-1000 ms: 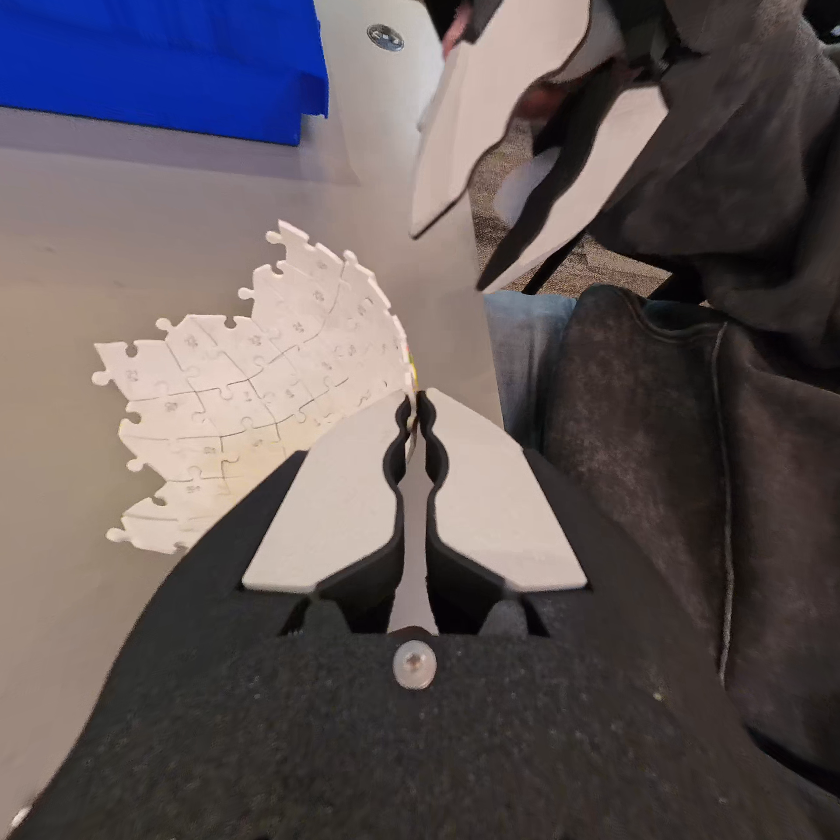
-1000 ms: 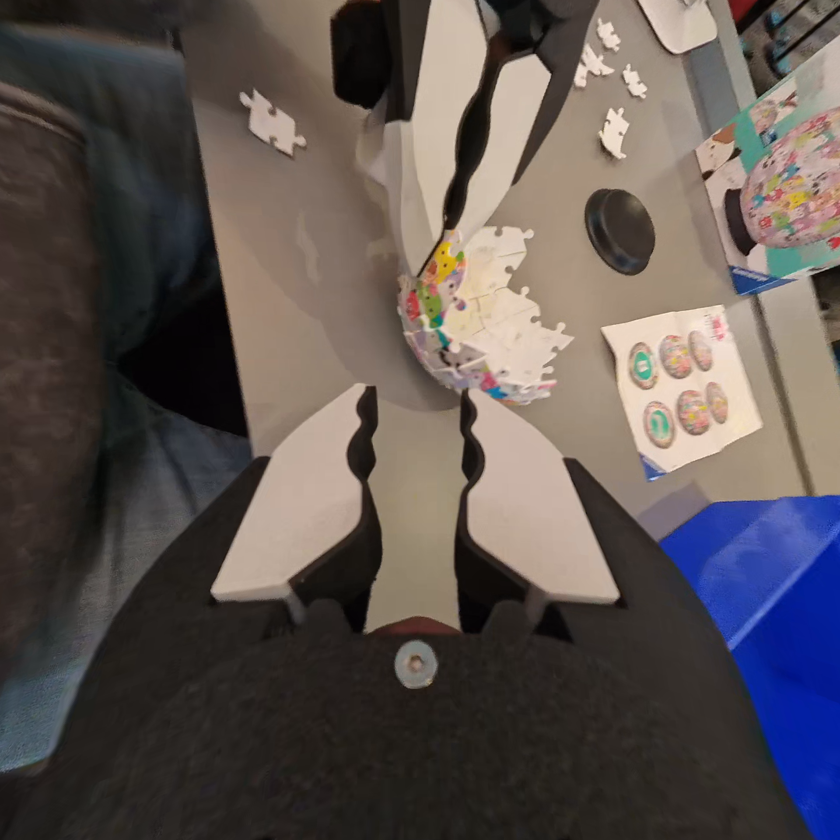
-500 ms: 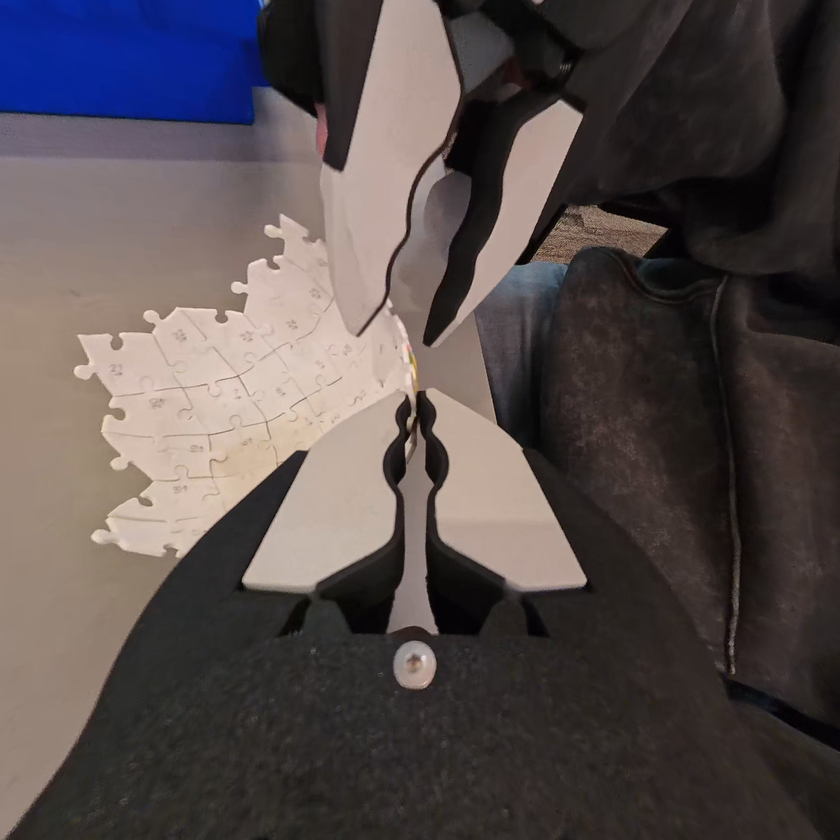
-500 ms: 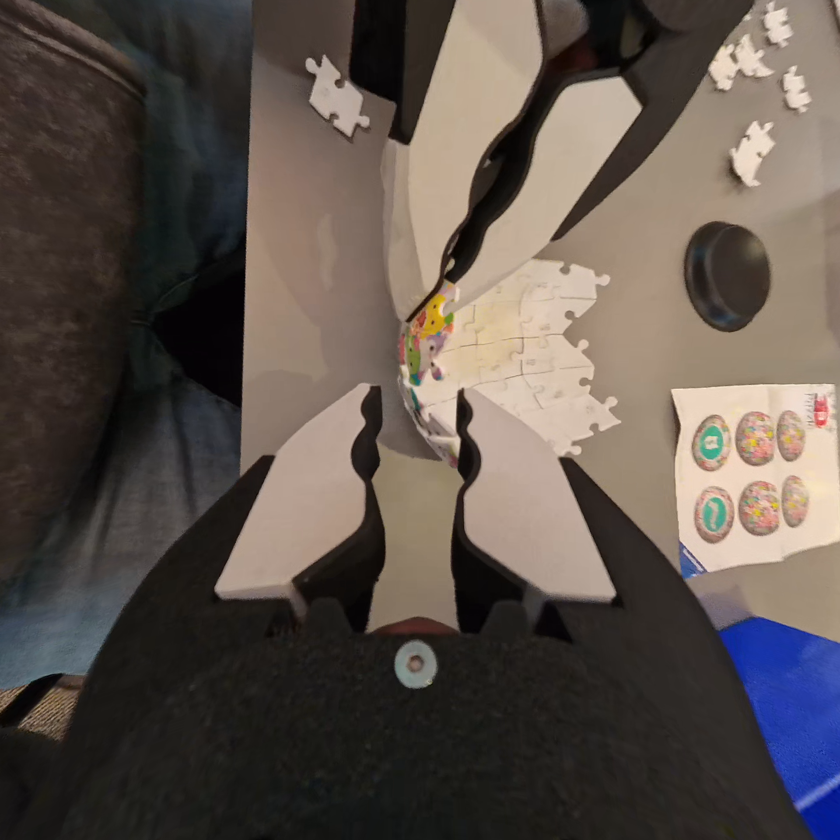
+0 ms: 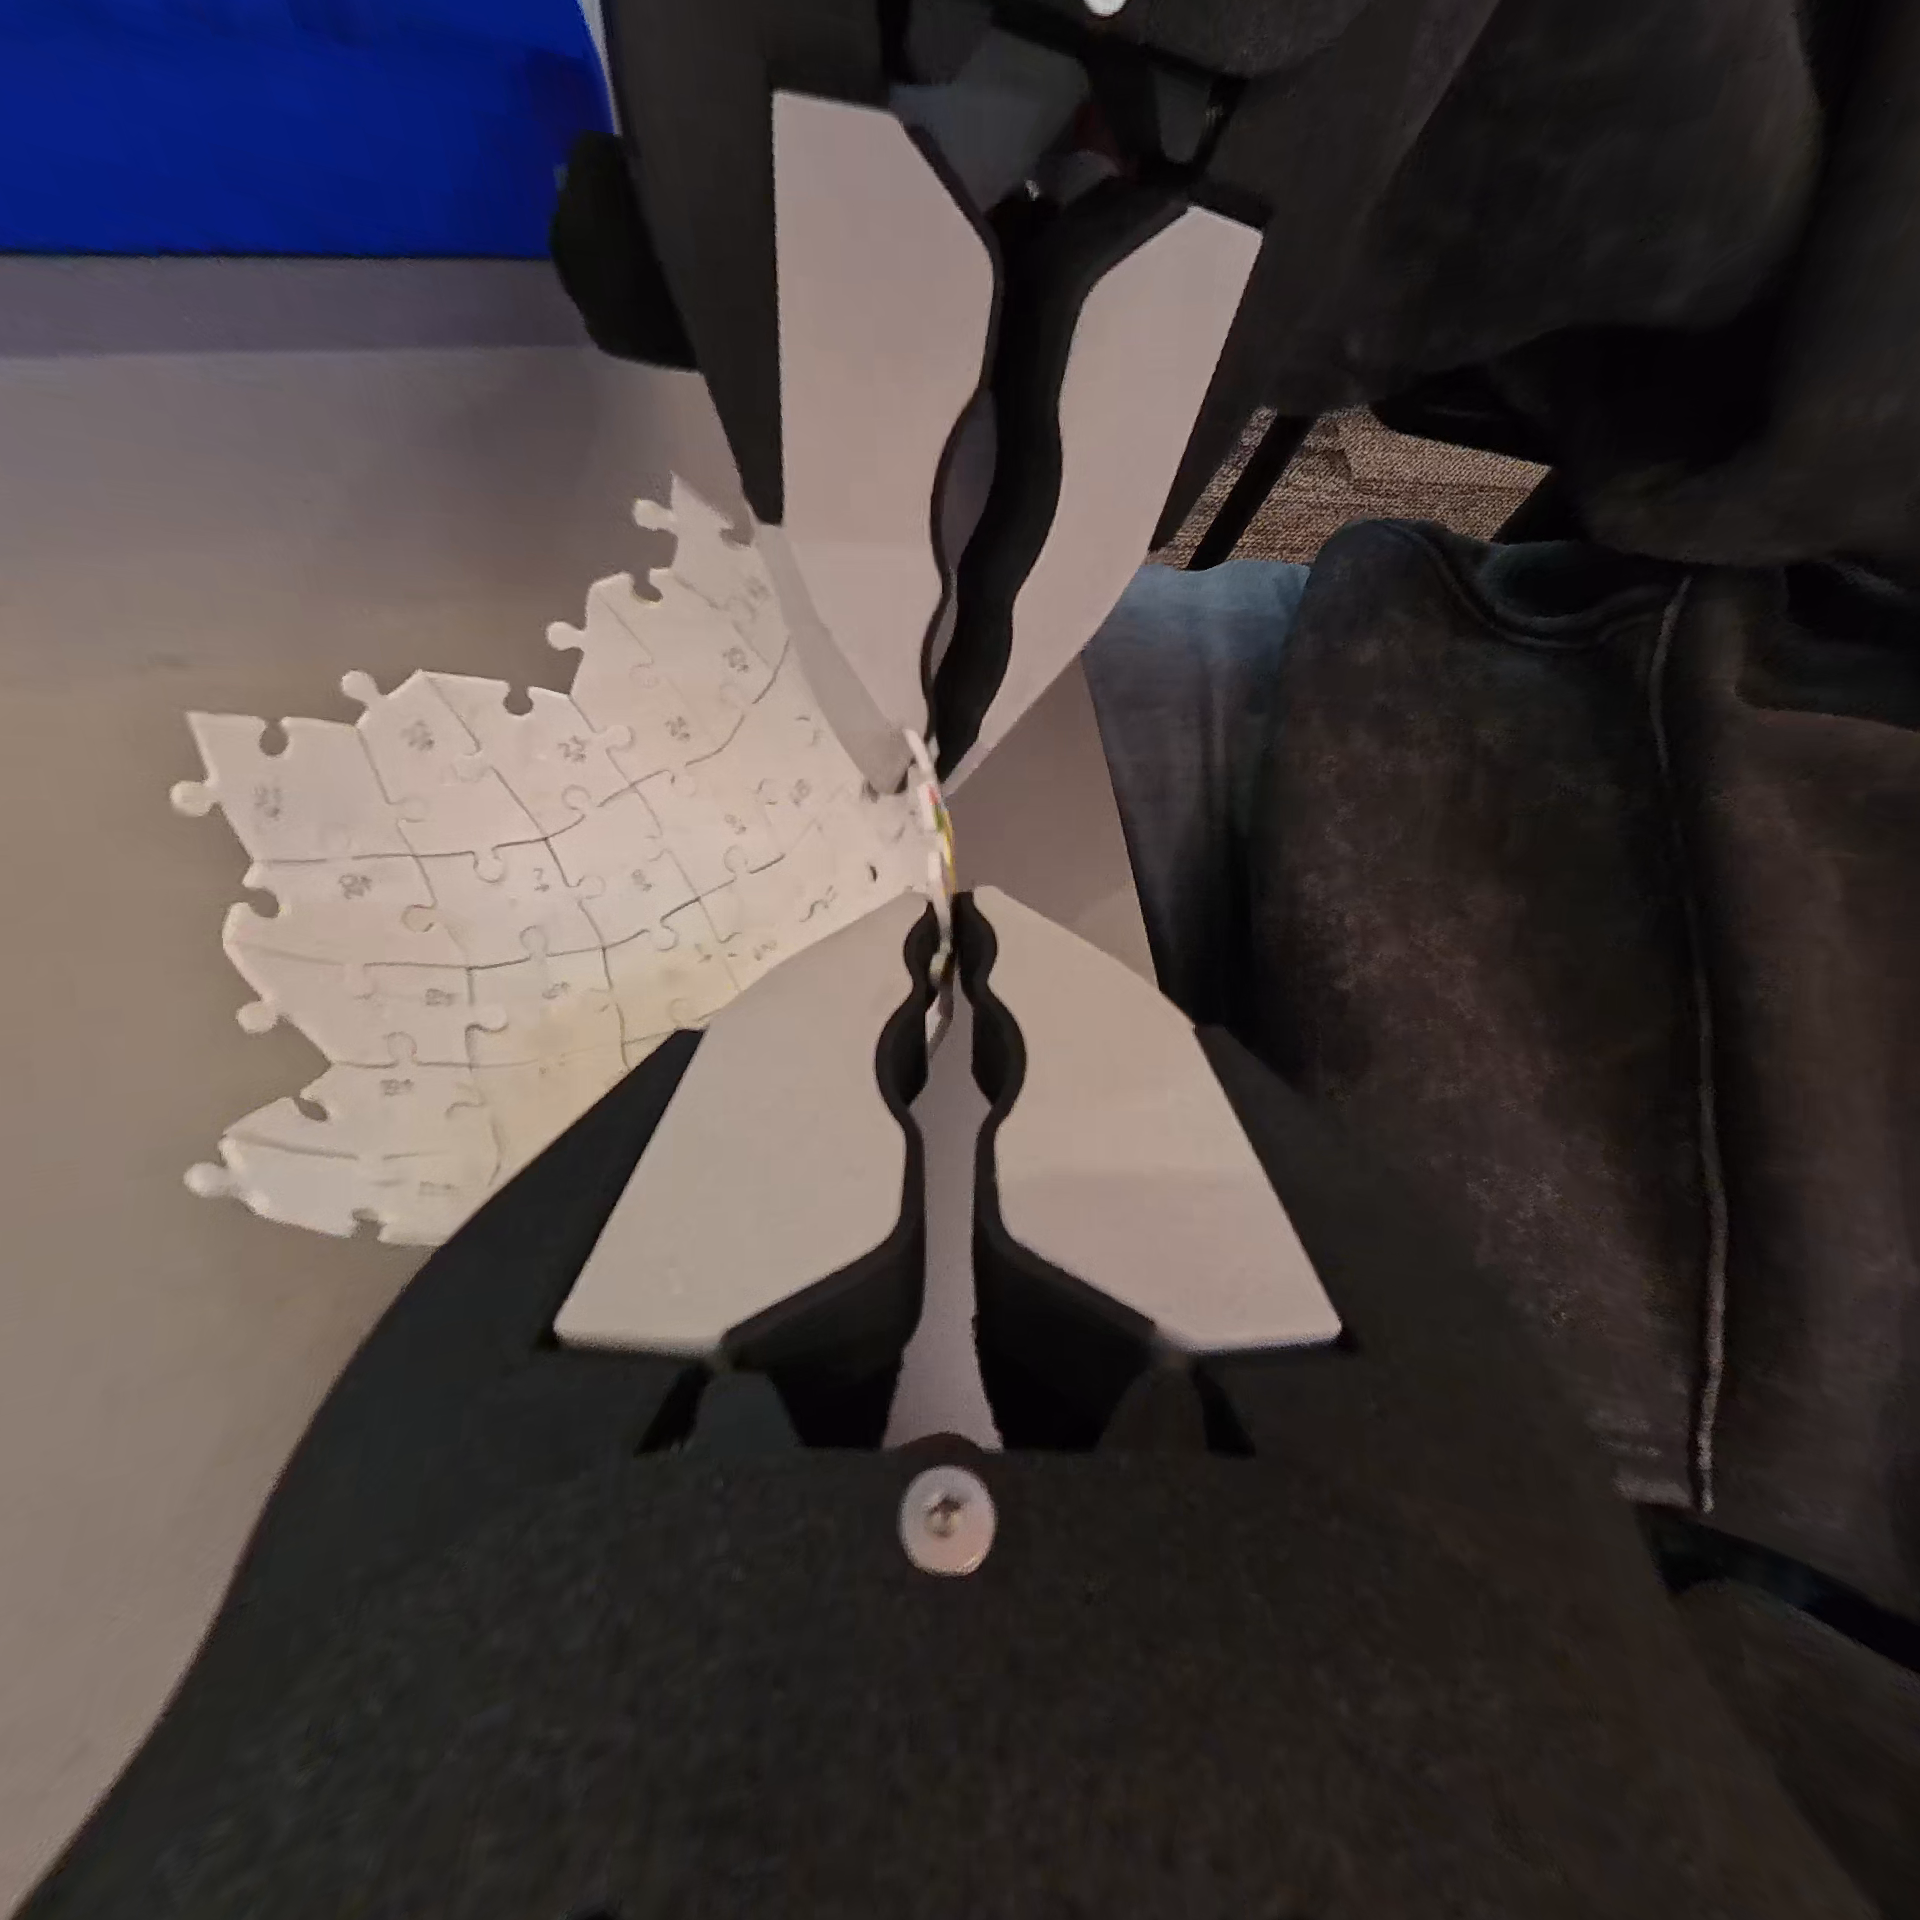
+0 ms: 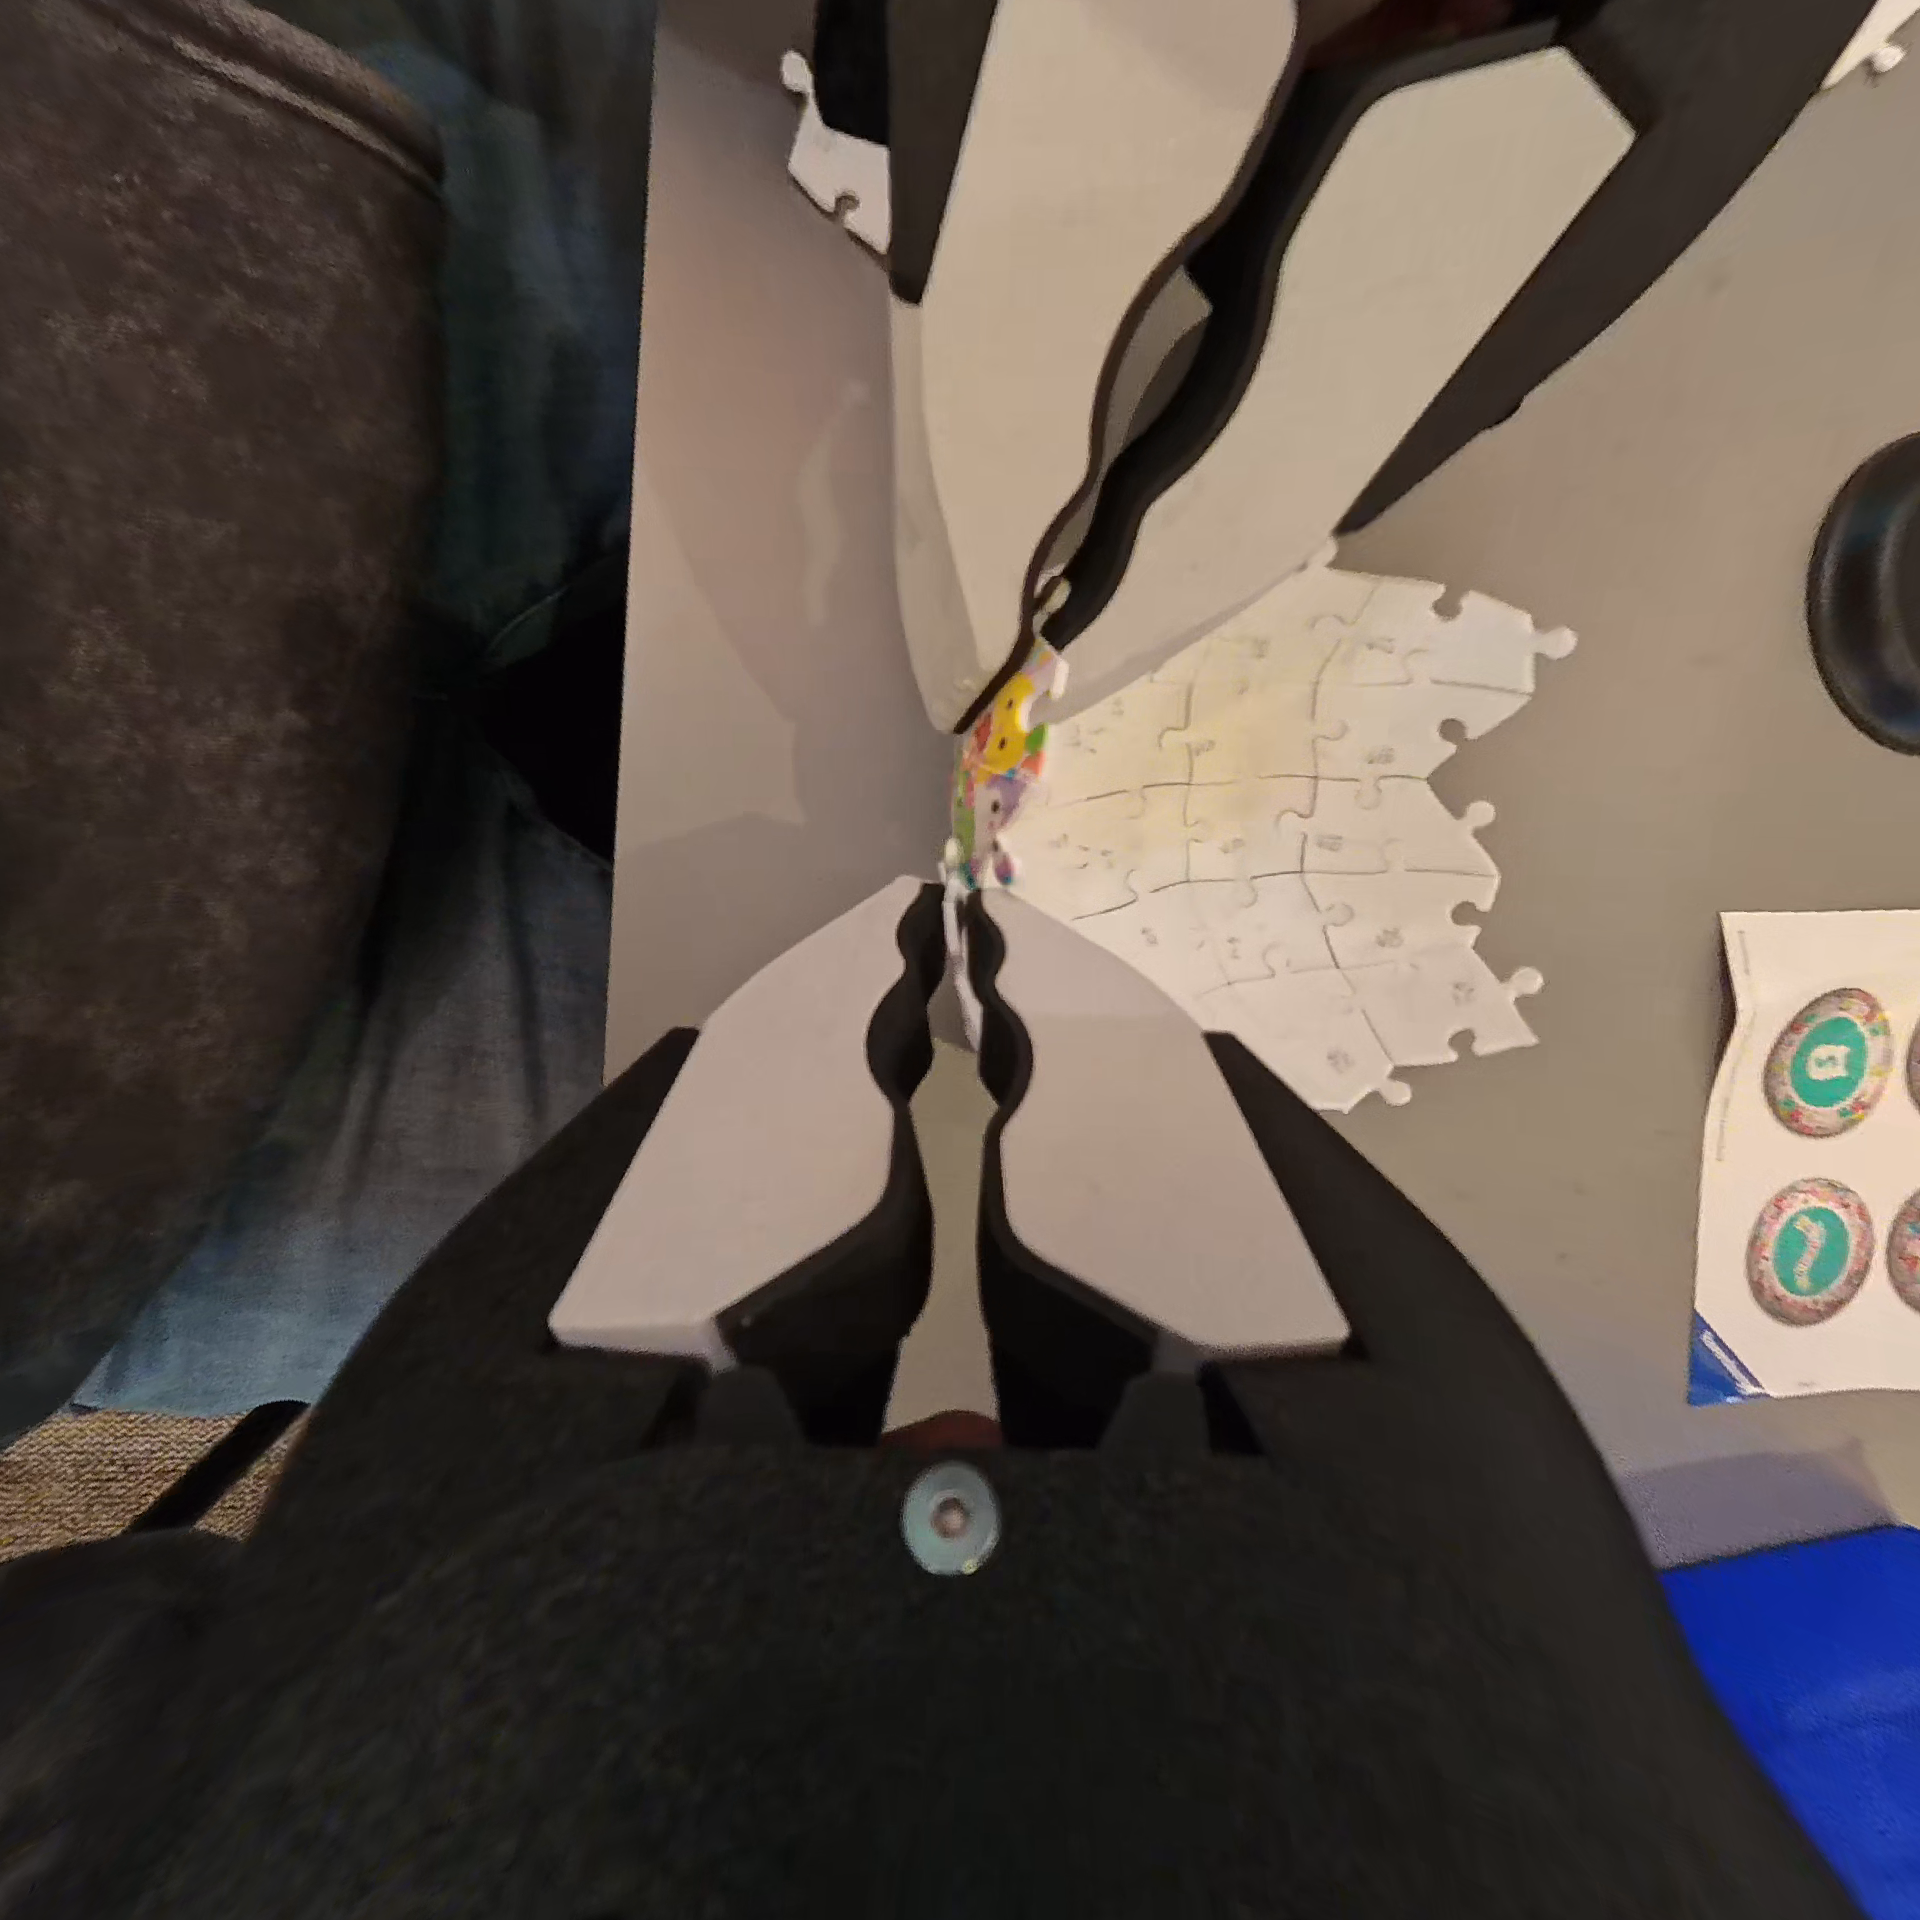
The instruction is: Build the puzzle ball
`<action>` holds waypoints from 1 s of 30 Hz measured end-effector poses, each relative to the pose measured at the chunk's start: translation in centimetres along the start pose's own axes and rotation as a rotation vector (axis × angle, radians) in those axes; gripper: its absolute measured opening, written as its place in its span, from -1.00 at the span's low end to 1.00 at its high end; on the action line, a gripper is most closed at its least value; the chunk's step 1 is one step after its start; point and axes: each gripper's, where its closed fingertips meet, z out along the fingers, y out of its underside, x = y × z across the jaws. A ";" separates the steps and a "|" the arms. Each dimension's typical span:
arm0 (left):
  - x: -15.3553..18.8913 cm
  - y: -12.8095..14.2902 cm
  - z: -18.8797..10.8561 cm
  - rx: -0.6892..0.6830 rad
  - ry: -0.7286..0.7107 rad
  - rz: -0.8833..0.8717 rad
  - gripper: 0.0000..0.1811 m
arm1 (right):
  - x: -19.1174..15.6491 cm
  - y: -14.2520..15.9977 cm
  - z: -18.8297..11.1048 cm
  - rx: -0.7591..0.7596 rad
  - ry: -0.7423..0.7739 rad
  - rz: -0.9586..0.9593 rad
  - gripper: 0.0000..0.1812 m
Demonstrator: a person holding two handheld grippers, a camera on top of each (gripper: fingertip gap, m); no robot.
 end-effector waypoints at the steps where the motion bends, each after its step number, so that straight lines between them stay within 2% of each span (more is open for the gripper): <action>1: 0.0 0.1 0.0 -0.004 -0.002 0.003 -0.98 | 0.0 0.0 0.1 0.003 -0.006 0.006 -0.96; 15: -0.1 0.3 0.0 -0.022 -0.002 0.000 -0.98 | 0.0 0.0 0.4 -0.044 -0.033 -0.012 -0.95; 30: 0.3 0.8 0.8 -0.094 -0.056 0.098 -0.97 | -0.4 0.5 0.8 -0.080 -0.038 -0.021 -0.94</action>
